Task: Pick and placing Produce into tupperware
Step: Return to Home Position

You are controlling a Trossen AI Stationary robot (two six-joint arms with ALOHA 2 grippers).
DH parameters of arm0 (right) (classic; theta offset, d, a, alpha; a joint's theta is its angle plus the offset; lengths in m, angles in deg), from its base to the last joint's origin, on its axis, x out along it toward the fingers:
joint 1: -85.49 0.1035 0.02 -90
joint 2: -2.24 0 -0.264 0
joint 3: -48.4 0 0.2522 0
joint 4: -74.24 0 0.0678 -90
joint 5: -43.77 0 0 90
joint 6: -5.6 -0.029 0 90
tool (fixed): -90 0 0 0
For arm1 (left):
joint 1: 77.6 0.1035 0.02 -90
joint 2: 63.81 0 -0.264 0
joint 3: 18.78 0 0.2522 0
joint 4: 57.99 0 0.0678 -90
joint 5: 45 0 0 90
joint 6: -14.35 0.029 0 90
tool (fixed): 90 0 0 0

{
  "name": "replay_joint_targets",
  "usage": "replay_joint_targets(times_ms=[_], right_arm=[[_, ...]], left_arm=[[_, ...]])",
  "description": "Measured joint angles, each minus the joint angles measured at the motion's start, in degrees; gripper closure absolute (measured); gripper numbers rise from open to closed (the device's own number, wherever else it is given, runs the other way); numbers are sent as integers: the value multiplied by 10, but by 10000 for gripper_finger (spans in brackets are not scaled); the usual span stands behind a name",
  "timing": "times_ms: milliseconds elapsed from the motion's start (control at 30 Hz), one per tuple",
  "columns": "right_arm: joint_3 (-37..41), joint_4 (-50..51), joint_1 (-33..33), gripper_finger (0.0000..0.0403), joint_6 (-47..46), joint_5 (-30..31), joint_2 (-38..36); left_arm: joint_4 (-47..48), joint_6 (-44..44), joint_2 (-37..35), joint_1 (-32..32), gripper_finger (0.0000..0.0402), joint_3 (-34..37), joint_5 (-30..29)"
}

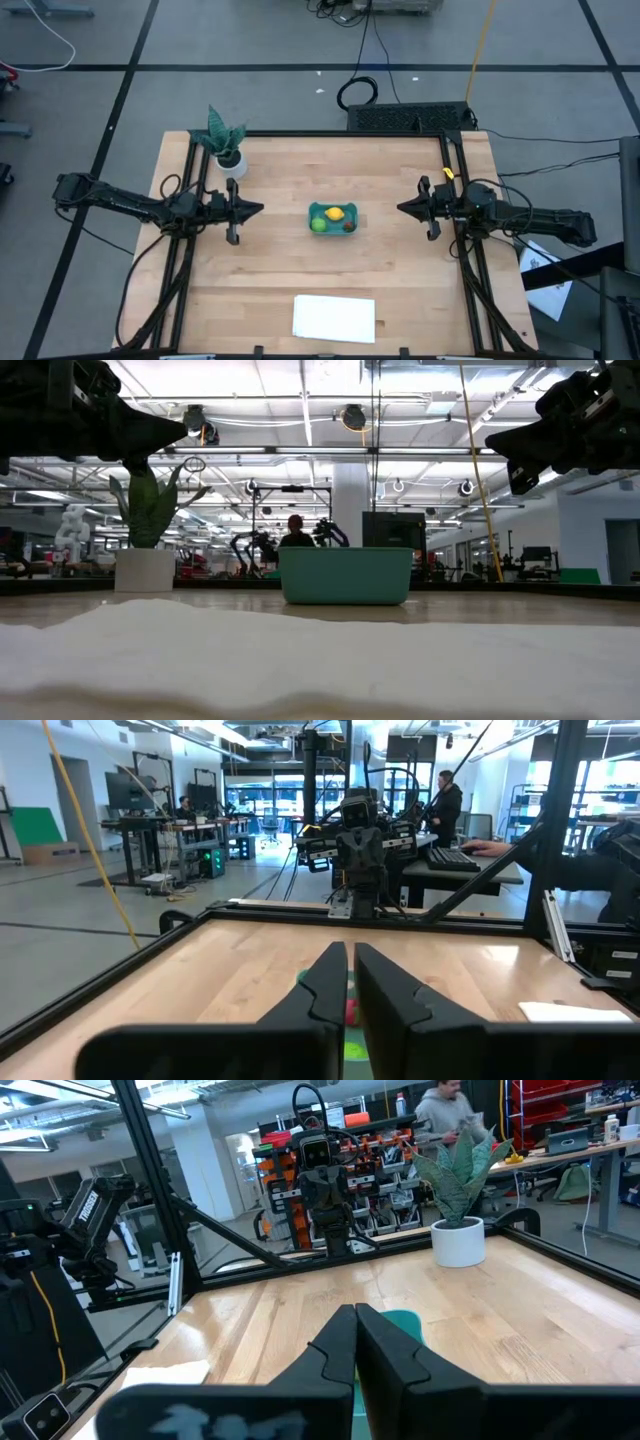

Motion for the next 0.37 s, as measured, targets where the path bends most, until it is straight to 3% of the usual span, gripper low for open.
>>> replay_joint_targets(times_ms=[367], right_arm=[[0,0,0,403,0,0,0]], left_arm=[[0,0,0,0,399,0,0]])
